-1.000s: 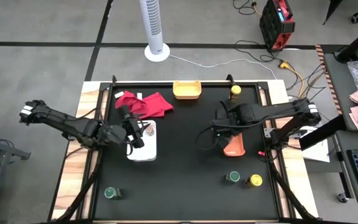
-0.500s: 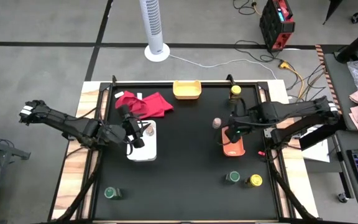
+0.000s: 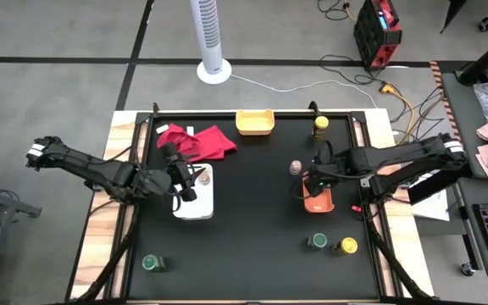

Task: Sort spices by type
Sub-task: Put the top left yellow seasoning bottle into the orange bin

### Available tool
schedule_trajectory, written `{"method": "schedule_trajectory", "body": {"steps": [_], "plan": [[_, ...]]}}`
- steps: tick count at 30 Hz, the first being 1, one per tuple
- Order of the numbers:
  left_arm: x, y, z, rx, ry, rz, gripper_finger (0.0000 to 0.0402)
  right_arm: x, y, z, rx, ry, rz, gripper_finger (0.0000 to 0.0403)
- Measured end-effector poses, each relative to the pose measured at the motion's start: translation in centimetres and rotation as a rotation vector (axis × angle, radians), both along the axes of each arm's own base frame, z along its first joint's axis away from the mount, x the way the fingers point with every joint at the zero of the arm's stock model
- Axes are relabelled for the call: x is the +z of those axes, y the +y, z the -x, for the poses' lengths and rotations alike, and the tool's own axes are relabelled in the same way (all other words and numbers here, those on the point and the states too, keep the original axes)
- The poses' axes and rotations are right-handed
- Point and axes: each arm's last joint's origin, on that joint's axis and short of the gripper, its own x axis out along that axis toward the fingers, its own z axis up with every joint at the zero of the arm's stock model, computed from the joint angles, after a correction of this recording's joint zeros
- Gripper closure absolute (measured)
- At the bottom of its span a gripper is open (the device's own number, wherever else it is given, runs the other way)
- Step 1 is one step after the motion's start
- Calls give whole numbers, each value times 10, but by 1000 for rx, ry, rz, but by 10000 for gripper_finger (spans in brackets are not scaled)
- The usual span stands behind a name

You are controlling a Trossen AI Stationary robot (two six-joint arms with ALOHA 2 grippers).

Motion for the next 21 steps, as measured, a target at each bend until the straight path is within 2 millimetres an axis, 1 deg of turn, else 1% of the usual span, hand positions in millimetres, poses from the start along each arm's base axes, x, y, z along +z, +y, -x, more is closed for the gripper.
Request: {"method": "schedule_trajectory", "body": {"steps": [8,13,21], "plan": [[0,0,0,0,-1,0,206,-11,-4,-8,-16,46,7,182],[0,0,0,0,-2,1,206,-23,-9,-15,-6,53,9,182],[0,0,0,0,-2,1,206,-30,-14,-20,-6,82,11,182]]}}
